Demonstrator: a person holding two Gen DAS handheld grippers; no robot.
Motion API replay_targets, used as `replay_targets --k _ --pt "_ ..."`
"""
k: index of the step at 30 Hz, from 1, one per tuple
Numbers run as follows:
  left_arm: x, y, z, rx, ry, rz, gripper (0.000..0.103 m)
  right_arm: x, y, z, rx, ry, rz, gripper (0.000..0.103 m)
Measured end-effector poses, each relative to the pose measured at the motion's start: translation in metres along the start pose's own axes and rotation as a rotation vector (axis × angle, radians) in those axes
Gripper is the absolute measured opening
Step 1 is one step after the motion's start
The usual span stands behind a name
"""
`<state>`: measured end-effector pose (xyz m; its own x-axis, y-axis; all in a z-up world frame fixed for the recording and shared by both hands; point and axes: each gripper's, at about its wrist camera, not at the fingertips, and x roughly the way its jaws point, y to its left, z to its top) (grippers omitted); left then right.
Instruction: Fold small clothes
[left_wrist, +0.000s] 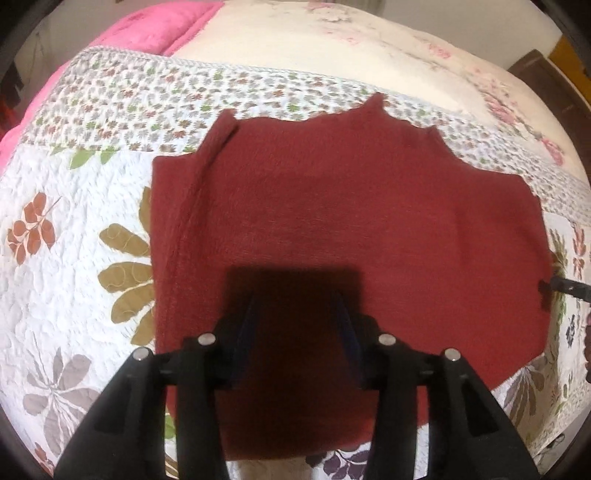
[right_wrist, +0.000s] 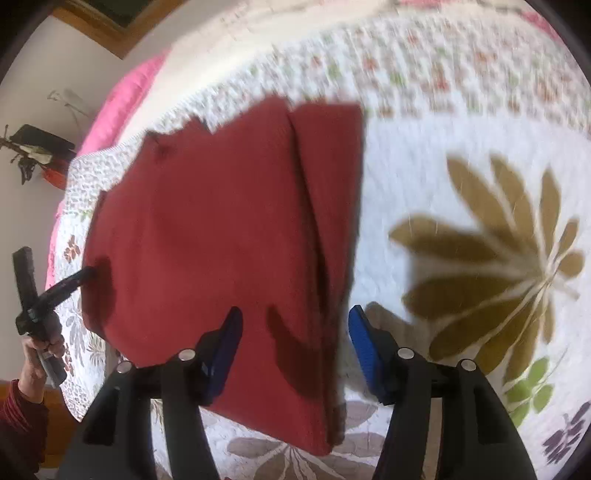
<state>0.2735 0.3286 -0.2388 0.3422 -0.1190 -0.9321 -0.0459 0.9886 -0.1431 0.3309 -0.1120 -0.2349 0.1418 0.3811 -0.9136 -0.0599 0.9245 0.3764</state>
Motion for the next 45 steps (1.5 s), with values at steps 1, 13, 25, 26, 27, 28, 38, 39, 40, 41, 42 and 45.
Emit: replay_targets --k 1,13,25,26,27,28,38,39,40,41,42,45 --pt "0.003 0.000 -0.002 -0.001 0.010 0.000 0.043 0.005 -0.003 -0.002 0.013 0.015 0.006 0.060" --pt "0.028 0.013 -0.006 -0.048 0.063 -0.028 0.043 0.028 -0.009 -0.009 0.111 0.037 0.114 0.022" --pt "-0.018 0.039 0.006 -0.057 0.056 -0.033 0.046 -0.038 0.108 0.005 -0.059 -0.080 0.131 0.020" --pt "-0.022 0.042 0.005 -0.060 0.049 -0.038 0.048 -0.039 0.119 0.007 -0.086 -0.080 0.129 0.020" --pt "-0.026 0.045 0.004 -0.062 0.044 -0.041 0.050 -0.039 0.132 0.009 -0.111 -0.078 0.129 0.020" --pt "-0.030 0.048 0.003 -0.064 0.036 -0.046 0.055 -0.038 0.143 0.011 -0.135 -0.075 0.130 0.020" --pt "-0.042 0.075 -0.007 -0.133 0.025 -0.061 0.070 0.032 0.241 0.011 -0.319 0.033 0.012 0.021" --pt "-0.042 0.076 -0.008 -0.138 0.025 -0.060 0.071 0.041 0.246 0.010 -0.320 0.044 0.003 0.021" --pt "-0.042 0.077 -0.009 -0.142 0.024 -0.059 0.071 0.049 0.246 0.009 -0.319 0.053 -0.005 0.021" --pt "-0.044 0.078 -0.010 -0.144 0.024 -0.057 0.074 0.060 0.248 0.008 -0.316 0.064 -0.016 0.021" --pt "-0.046 0.080 -0.012 -0.146 0.022 -0.053 0.076 0.069 0.249 0.006 -0.316 0.073 -0.025 0.022" --pt "-0.051 0.080 -0.013 -0.152 0.011 -0.052 0.082 0.089 0.249 0.003 -0.314 0.094 -0.035 0.027"
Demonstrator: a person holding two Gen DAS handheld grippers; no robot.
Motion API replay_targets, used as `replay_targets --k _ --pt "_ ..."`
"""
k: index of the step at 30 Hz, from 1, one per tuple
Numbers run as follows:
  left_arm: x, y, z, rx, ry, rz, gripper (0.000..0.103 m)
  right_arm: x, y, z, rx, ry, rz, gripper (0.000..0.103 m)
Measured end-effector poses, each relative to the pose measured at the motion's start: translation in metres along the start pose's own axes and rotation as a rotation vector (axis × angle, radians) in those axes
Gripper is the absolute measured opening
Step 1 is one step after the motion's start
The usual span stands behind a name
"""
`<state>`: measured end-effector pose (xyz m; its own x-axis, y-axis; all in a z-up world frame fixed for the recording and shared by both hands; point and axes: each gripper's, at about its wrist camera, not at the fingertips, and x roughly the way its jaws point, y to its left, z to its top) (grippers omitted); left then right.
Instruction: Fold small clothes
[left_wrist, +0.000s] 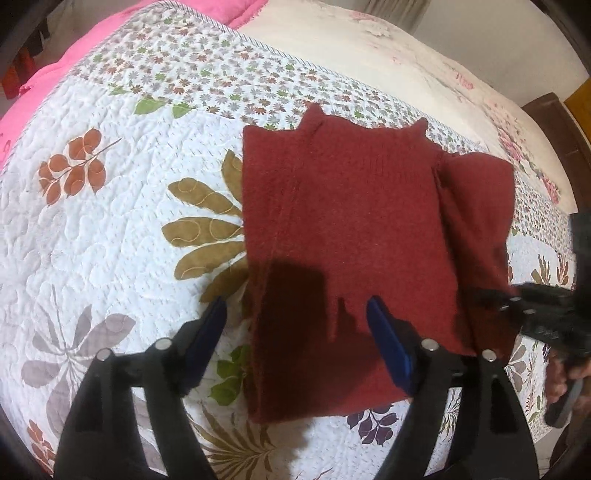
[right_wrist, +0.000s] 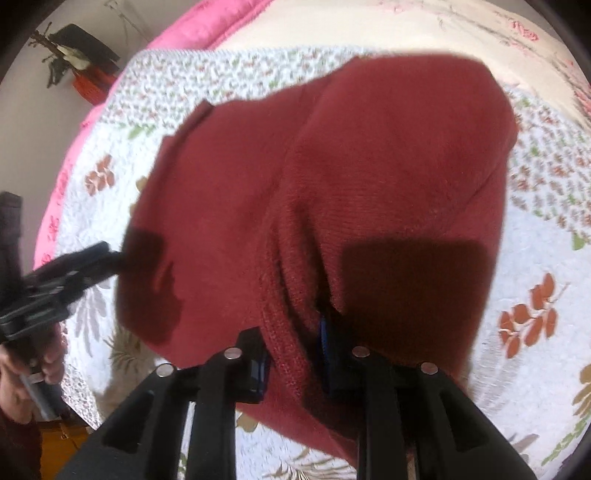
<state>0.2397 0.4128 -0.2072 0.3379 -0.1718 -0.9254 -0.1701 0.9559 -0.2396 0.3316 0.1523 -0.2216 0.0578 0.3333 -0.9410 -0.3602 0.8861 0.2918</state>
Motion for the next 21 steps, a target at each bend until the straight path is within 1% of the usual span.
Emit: replay_targets --k 1,2,3,4,6,8,10,12,14,16,17,19,21 --pt "-0.003 0.000 0.000 -0.003 -0.004 -0.008 0.083 0.002 -0.001 0.000 0.006 -0.001 0.007 0.035" --pt "-0.004 -0.001 0.001 -0.006 -0.002 -0.016 0.083 0.004 -0.001 0.000 0.013 -0.003 0.034 0.042" --pt "-0.006 -0.001 0.001 -0.011 0.002 -0.025 0.084 0.002 0.000 -0.001 0.015 -0.003 0.053 0.051" --pt "-0.006 -0.004 0.003 -0.020 0.007 -0.044 0.084 0.000 0.002 -0.001 0.011 -0.003 0.059 0.055" --pt "-0.008 -0.007 0.006 -0.038 0.012 -0.085 0.084 -0.009 0.007 -0.002 -0.010 -0.006 0.052 0.058" --pt "-0.010 -0.014 0.009 -0.052 0.010 -0.114 0.084 -0.028 0.010 -0.004 -0.006 -0.028 0.063 0.062" --pt "-0.011 -0.023 0.012 -0.049 0.010 -0.137 0.084 -0.048 0.010 -0.007 0.015 -0.052 0.085 0.073" --pt "-0.009 -0.036 0.016 -0.038 0.013 -0.166 0.084 -0.071 0.009 -0.014 0.024 -0.080 0.131 0.080" --pt "-0.004 -0.046 0.020 -0.033 0.016 -0.186 0.084 -0.082 0.007 -0.022 0.028 -0.081 0.169 0.080" --pt "0.000 -0.058 0.023 -0.030 0.021 -0.202 0.084 -0.078 0.008 -0.030 0.040 -0.071 0.261 0.082" --pt "0.001 -0.062 0.023 -0.027 0.022 -0.200 0.084 -0.074 0.009 -0.032 0.042 -0.066 0.266 0.082" --pt "0.004 -0.072 0.025 -0.017 0.017 -0.189 0.084 -0.066 0.009 -0.036 0.043 -0.054 0.241 0.077" --pt "0.006 -0.077 0.026 -0.010 0.028 -0.190 0.084 -0.069 0.001 -0.042 0.070 -0.068 0.262 0.077"
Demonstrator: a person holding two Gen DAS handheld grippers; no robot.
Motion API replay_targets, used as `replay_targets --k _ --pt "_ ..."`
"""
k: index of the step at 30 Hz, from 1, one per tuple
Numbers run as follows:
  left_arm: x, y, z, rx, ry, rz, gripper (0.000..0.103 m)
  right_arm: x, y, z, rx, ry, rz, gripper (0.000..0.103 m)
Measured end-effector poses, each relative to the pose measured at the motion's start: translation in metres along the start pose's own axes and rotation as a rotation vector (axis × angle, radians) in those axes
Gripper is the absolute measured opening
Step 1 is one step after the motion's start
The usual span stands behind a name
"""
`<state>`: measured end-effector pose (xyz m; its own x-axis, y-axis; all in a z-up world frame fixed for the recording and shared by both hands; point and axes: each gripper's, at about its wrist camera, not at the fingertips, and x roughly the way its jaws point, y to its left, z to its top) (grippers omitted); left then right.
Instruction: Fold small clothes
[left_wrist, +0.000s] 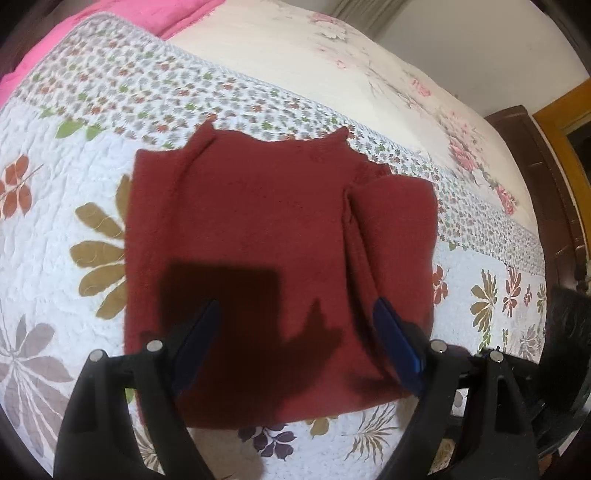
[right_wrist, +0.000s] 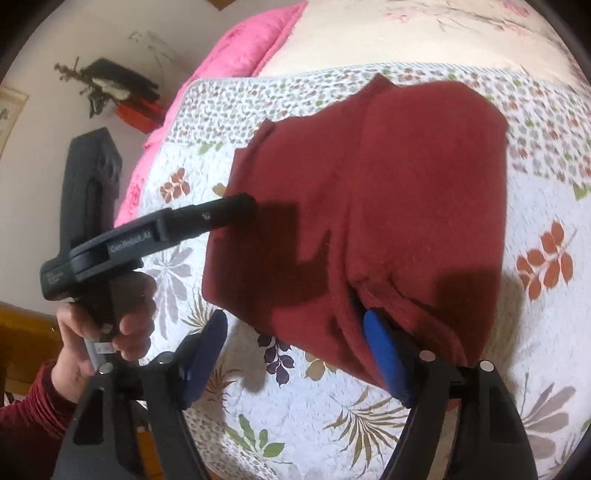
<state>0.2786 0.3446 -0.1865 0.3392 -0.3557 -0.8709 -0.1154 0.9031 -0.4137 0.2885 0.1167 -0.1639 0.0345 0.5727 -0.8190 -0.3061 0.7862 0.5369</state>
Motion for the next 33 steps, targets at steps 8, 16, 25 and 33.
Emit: replay_targets --k 8,16,25,33 --pt "0.019 -0.017 -0.007 0.001 0.064 -0.049 0.084 -0.075 -0.044 -0.035 0.121 -0.116 0.095 0.081" --pt "0.061 -0.048 -0.008 -0.004 0.146 -0.103 0.084 -0.084 -0.106 -0.067 0.203 -0.105 -0.166 0.082" --pt "0.101 -0.062 -0.006 -0.054 0.250 -0.162 0.055 -0.065 -0.125 -0.070 0.209 -0.088 -0.209 0.080" --pt "0.075 -0.068 -0.010 -0.047 0.151 -0.224 0.018 -0.063 -0.138 -0.063 0.233 -0.094 -0.251 0.080"
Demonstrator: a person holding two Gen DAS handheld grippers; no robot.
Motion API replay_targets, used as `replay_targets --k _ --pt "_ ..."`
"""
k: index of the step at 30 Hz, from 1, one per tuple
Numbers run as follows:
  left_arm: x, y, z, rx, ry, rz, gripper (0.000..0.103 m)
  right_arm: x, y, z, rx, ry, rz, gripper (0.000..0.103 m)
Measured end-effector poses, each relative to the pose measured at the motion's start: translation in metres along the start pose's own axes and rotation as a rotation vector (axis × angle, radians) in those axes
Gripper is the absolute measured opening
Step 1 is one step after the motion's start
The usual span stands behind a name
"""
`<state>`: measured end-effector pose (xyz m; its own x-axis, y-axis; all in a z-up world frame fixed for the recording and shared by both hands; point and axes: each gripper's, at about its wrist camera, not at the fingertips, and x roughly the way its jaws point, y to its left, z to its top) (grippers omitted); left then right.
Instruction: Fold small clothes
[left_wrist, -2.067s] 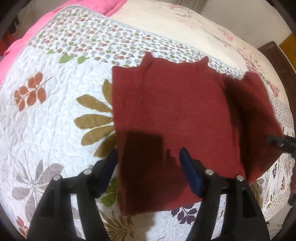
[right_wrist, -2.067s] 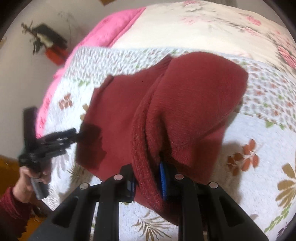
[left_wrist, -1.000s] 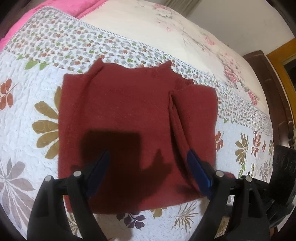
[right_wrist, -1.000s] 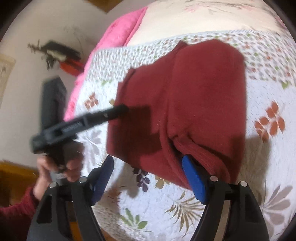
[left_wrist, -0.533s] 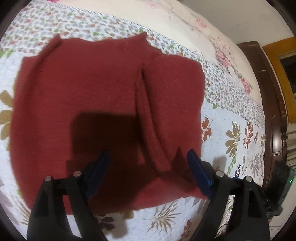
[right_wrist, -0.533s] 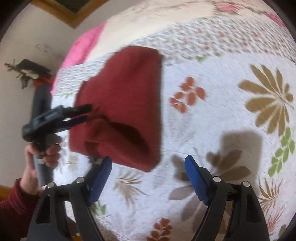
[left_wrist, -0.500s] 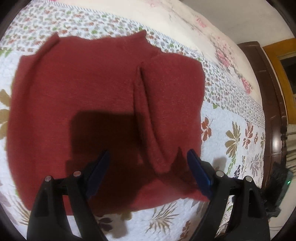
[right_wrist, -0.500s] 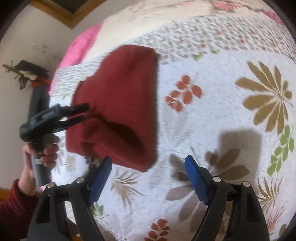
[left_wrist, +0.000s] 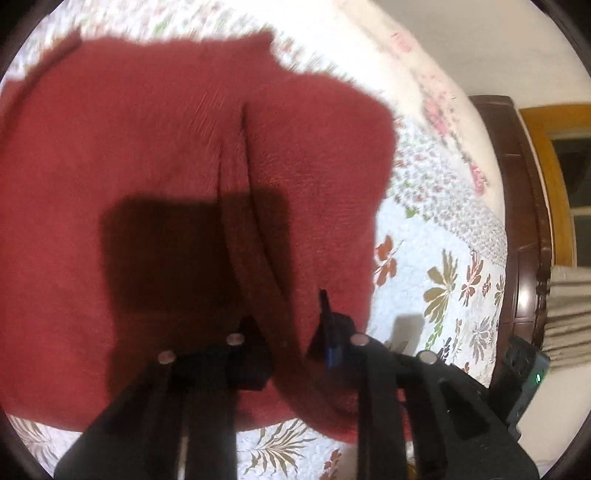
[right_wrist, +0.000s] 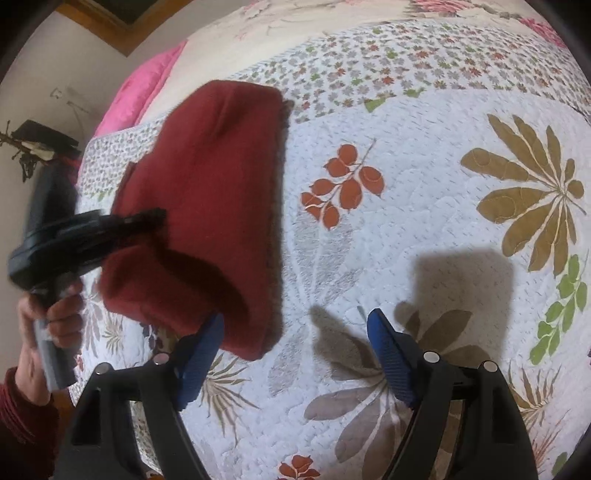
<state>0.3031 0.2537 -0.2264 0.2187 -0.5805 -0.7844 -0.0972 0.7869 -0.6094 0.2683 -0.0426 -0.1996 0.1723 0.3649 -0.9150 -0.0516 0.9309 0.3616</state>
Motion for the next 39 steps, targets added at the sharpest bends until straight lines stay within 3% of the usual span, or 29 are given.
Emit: replay_targets --k 3,8,15,21,25,29,32,34,39 --pt "-0.032 -0.011 -0.001 0.051 -0.070 -0.025 0.017 0.003 -0.002 0.000 0.011 0.006 -0.007 0.080" --pt "-0.085 -0.012 0.001 0.138 -0.151 0.003 0.018 0.012 0.004 -0.002 0.007 0.024 -0.003 0.080" --pt "-0.138 0.041 0.008 0.134 -0.201 0.141 0.018 0.025 0.034 0.003 -0.044 0.037 0.021 0.080" --pt "-0.130 0.109 0.011 0.049 -0.165 0.203 0.018 0.036 0.065 0.004 -0.108 0.056 0.033 0.080" --pt "-0.097 0.146 0.003 0.023 -0.099 0.230 0.019 0.048 0.086 0.002 -0.143 0.083 0.043 0.080" --pt "-0.101 0.149 -0.003 0.008 -0.108 0.194 0.028 0.063 0.105 -0.001 -0.169 0.116 0.060 0.080" --pt "-0.123 0.144 -0.010 -0.003 -0.127 0.204 0.055 0.070 0.117 -0.005 -0.186 0.130 0.070 0.080" --pt "-0.140 0.136 -0.021 0.010 -0.147 0.201 0.065 0.071 0.122 -0.006 -0.193 0.129 0.073 0.080" --pt "-0.157 0.118 -0.049 0.024 -0.120 0.164 0.070 0.068 0.124 -0.007 -0.183 0.119 0.071 0.080"
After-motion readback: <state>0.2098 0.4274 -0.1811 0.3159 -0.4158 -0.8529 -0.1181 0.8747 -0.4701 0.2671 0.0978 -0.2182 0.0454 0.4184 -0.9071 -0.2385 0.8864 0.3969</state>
